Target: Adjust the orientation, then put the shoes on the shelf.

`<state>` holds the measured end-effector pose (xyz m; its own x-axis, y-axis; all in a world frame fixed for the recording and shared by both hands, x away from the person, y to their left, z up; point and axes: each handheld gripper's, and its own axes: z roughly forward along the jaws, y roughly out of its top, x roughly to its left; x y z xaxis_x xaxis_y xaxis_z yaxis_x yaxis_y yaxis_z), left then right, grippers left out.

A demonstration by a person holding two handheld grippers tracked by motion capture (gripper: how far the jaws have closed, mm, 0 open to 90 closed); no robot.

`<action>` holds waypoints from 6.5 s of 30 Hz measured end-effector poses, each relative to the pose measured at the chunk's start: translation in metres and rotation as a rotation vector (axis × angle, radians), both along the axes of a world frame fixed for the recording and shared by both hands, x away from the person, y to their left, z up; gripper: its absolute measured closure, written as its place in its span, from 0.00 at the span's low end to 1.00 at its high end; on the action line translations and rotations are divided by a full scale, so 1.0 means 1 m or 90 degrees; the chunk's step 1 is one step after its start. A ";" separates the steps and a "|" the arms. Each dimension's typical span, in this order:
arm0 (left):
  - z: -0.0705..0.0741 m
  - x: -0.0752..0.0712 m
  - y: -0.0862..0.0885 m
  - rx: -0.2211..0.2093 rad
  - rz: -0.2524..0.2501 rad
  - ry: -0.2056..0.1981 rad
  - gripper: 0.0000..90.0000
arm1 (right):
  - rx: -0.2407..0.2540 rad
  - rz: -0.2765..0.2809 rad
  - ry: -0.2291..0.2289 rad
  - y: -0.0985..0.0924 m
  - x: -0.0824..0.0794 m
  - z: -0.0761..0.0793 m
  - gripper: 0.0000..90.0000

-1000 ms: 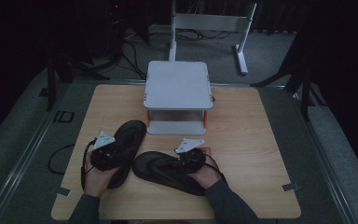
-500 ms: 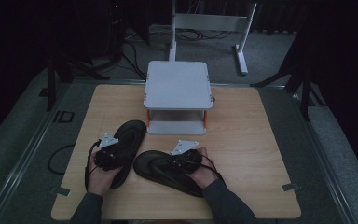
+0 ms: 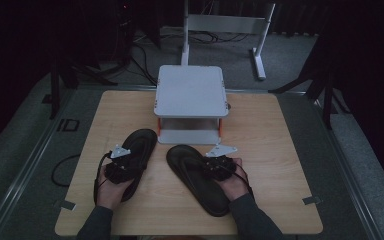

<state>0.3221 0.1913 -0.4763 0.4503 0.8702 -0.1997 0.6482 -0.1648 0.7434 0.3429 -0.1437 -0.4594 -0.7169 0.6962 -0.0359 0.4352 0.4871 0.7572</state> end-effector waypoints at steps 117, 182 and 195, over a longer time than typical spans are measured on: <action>0.001 -0.039 -0.043 0.072 -0.083 -0.069 0.21 | -0.007 0.049 -0.008 -0.032 -0.056 -0.009 0.51; 0.010 -0.040 -0.066 0.083 -0.038 -0.055 0.83 | -0.004 -0.019 -0.014 -0.069 -0.051 -0.009 0.51; 0.017 -0.035 -0.072 0.073 -0.024 -0.064 0.83 | -0.002 -0.032 -0.012 -0.076 -0.050 -0.011 0.51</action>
